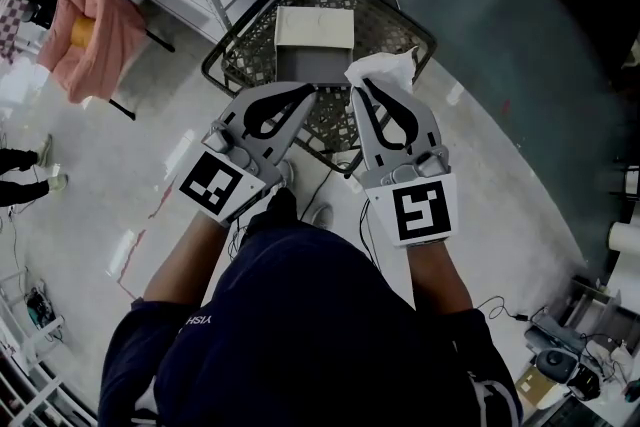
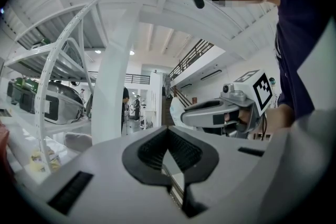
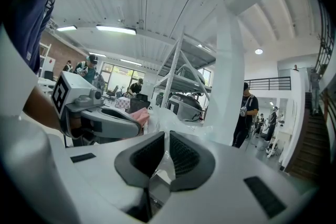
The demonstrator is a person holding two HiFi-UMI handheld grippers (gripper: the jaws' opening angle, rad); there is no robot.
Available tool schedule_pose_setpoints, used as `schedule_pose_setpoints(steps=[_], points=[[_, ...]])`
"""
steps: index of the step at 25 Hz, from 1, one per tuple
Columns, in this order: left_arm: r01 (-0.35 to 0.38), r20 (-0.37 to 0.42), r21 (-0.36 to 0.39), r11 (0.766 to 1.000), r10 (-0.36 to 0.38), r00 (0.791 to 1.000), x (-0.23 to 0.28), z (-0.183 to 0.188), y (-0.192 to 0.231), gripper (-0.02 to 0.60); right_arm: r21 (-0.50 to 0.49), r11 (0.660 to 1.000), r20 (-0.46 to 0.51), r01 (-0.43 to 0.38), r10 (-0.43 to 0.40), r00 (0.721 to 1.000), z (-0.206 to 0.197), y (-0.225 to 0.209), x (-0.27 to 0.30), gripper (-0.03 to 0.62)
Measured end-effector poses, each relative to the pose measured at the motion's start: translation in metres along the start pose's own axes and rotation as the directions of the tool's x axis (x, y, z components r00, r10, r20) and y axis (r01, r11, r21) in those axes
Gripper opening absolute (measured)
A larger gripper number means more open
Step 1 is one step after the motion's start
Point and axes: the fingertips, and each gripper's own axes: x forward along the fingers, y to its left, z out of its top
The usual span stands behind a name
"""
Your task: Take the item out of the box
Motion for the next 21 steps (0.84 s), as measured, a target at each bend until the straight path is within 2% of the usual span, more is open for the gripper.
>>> schedule_pose_setpoints(steps=[21], points=[[0.010,-0.006,0.005,1.000,-0.010,1.000,0.0018,-0.0011,0.0019,0.006,0.006,1.000,-0.002,0.003,-0.003,1.000,-0.0027,0.0005,0.0067,0.044]])
